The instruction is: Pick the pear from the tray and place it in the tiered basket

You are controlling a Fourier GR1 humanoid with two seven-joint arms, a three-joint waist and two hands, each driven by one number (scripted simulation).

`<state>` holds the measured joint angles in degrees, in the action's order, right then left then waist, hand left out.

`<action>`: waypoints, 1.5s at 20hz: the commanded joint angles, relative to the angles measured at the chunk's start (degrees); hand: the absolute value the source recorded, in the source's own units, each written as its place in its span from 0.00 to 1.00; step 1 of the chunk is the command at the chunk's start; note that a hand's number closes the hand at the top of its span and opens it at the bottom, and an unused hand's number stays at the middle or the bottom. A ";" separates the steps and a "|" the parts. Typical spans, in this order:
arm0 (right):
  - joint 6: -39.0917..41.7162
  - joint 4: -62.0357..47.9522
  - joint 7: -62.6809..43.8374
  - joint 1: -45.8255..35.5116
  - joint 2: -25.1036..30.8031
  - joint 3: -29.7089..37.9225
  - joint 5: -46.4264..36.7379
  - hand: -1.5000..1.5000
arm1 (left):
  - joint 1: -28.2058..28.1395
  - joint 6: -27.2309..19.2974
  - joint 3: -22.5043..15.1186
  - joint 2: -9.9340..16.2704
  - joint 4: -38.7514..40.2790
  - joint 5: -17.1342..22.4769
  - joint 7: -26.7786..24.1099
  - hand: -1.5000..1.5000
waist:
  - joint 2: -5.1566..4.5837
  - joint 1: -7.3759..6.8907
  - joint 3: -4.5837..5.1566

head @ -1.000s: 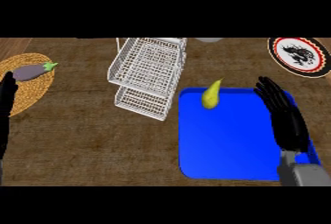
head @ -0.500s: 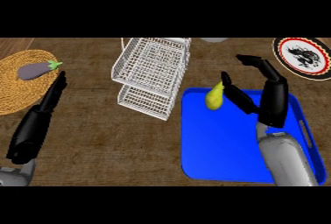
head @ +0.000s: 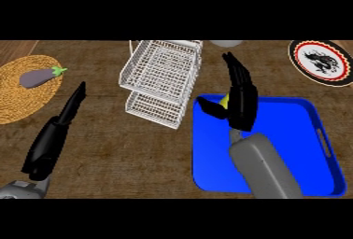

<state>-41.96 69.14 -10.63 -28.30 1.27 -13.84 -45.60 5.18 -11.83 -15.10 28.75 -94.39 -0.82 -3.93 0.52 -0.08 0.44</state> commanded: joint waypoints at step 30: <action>37.16 -20.89 -74.58 -21.39 -1.22 -9.98 -27.95 0.00 | 4.97 1.02 -1.87 -4.16 2.05 -2.51 1.43 0.50 | -0.68 -2.74 -0.37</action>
<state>-6.26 51.35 -71.43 -47.83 1.03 -25.07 -72.46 9.25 -10.43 -16.32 25.63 -91.97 -2.71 -3.43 -0.14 -2.70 0.10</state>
